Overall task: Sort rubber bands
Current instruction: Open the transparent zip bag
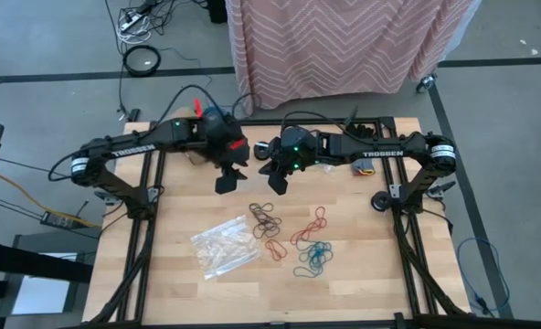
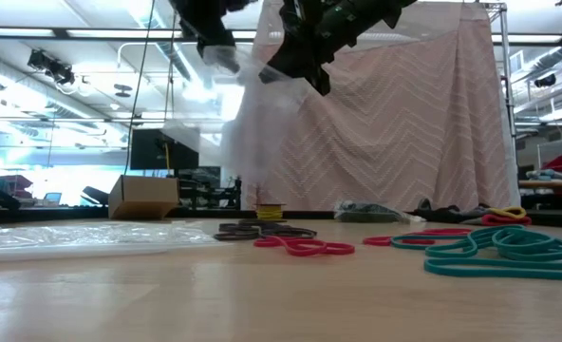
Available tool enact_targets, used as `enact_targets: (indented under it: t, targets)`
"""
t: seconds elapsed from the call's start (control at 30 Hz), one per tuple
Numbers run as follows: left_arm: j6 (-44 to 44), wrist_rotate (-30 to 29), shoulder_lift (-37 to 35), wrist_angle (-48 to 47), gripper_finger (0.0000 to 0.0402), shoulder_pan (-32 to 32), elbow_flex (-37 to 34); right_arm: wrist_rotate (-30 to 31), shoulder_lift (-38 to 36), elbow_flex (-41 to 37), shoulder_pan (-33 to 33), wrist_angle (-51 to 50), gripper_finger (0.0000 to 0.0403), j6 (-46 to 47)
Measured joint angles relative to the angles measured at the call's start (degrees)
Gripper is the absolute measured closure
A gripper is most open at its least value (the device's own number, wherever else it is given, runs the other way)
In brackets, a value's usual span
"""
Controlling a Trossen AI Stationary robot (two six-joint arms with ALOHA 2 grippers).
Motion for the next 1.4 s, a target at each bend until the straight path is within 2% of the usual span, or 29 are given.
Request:
enact_targets:
  t: [0.1, 0.2, 0.27, 0.37, 0.43, 0.63, 0.73, 0.83, 0.93, 1.03, 1.1, 1.4]
  targets:
    - [0.0, -4.9, 1.1, -2.3, 0.0215, 0.0, 0.0, -0.4, 0.0, 0.0, 0.0, 0.0, 0.0403, 0.0]
    - [0.0, -7.9, 0.9, -3.3, 0.0248, 0.2, 0.0, -0.6, 0.0, 0.0, 0.2, -0.4, 0.0403, 0.0]
    - [0.4, -8.0, 0.6, -3.9, 0.0286, 0.2, 0.0, -0.5, 0.0, 0.0, 0.2, -0.5, 0.0403, -0.2]
    - [1.1, -6.0, 0.6, -4.0, 0.0371, 0.1, 0.0, -0.5, 0.0, 0.0, 0.2, -0.5, 0.0403, -0.8]
    - [1.2, -4.3, 0.6, -3.7, 0.0390, 0.1, 0.0, -0.2, 0.0, 0.0, 0.2, -0.5, 0.0403, -2.2]
    - [1.2, -4.0, 0.6, -1.7, 0.0398, 0.0, 0.0, -0.1, 0.0, 0.0, 0.3, 0.5, 0.0403, -9.7]
    - [1.2, -4.2, 0.6, -2.3, 0.0399, 0.0, 0.0, -3.3, 0.0, 0.0, 0.5, 0.6, 0.0396, -14.2]
    - [1.2, -4.9, 0.6, -2.8, 0.0399, 0.0, 0.0, -8.2, 0.0, 0.0, 0.6, 0.7, 0.0370, -15.4]
    - [1.4, -5.0, 0.6, -5.0, 0.0400, 0.1, 0.0, -10.2, 0.0, 0.0, 0.0, 0.9, 0.0324, -15.5]
    - [1.6, -6.6, 0.6, -8.4, 0.0400, 0.1, 0.0, -8.8, -0.3, 0.0, -0.5, 1.9, 0.0279, -14.5]
    - [1.6, -7.1, 0.6, -9.2, 0.0400, 0.2, 0.0, -6.5, -0.6, 0.0, -0.5, 3.3, 0.0263, -14.4]
    - [0.0, -8.1, 0.6, -9.2, 0.0401, 0.2, 0.0, -5.5, -0.9, 0.0, 1.8, -3.6, 0.0256, -13.6]
